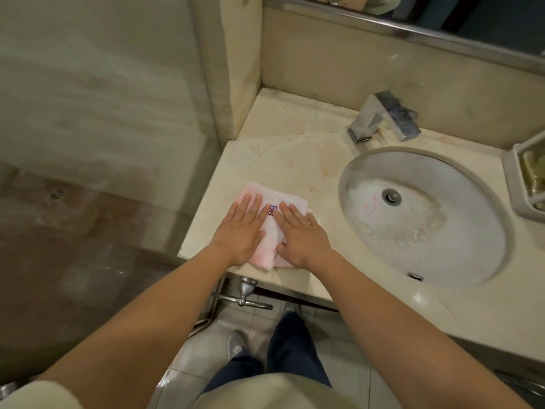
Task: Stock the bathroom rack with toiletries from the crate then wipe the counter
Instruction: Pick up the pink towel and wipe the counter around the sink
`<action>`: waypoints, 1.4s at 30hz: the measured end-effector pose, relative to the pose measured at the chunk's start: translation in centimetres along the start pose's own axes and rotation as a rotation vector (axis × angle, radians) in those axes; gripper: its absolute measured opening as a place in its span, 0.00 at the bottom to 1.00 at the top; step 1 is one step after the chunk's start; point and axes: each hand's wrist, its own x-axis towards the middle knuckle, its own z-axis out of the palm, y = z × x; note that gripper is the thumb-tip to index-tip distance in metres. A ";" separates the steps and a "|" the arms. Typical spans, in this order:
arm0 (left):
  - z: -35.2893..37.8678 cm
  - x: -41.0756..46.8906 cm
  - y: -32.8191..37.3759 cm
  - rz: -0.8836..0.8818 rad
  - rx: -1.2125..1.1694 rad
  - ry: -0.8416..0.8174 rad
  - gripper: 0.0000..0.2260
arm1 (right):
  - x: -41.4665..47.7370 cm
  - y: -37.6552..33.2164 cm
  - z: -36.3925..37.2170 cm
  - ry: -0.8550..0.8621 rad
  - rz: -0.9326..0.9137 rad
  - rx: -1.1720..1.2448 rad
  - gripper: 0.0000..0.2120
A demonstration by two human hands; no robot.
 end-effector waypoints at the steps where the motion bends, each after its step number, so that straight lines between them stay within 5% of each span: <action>1: -0.2 0.4 0.2 0.013 0.008 -0.003 0.27 | -0.1 0.5 -0.3 -0.012 0.013 -0.022 0.36; 16: -3.7 9.3 4.0 0.163 0.073 -0.037 0.26 | 0.8 7.5 -4.2 -0.060 0.196 -0.078 0.29; 31: -6.8 20.7 3.1 0.021 -0.054 0.025 0.25 | 10.9 13.4 -9.5 -0.031 0.192 -0.160 0.37; 42: -10.2 29.4 -0.1 -0.111 -0.107 0.077 0.24 | 20.3 16.6 -15.3 0.008 0.127 -0.159 0.33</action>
